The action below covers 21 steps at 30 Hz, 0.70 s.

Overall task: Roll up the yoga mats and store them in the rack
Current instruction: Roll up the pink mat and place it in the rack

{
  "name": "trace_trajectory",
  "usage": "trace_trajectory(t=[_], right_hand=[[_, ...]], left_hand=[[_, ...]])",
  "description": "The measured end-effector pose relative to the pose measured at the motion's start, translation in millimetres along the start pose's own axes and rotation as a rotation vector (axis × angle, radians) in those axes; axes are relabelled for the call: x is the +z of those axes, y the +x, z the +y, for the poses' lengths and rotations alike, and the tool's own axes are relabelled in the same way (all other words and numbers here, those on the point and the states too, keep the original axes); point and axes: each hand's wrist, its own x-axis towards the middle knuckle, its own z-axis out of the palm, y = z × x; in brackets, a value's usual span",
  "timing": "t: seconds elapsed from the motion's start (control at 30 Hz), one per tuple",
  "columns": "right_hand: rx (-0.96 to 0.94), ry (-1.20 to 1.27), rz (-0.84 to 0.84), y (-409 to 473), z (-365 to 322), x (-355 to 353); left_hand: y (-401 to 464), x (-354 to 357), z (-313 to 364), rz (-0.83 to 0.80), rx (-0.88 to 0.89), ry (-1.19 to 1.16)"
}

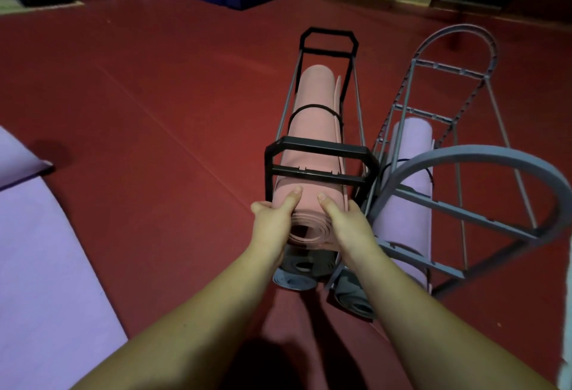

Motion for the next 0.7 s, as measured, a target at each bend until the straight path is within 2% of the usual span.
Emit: trace_trajectory(t=[0.4, 0.53, 0.7], right_hand=[[-0.039, 0.091, 0.038, -4, 6, 7], [-0.061, -0.039, 0.104, -2, 8, 10], [-0.026, -0.132, 0.132, 3, 11, 11]], left_hand=[[5, -3, -2, -0.049, 0.054, -0.027], [11, 1, -3, -0.03, -0.011, 0.09], [9, -7, 2, -0.079, -0.088, 0.067]])
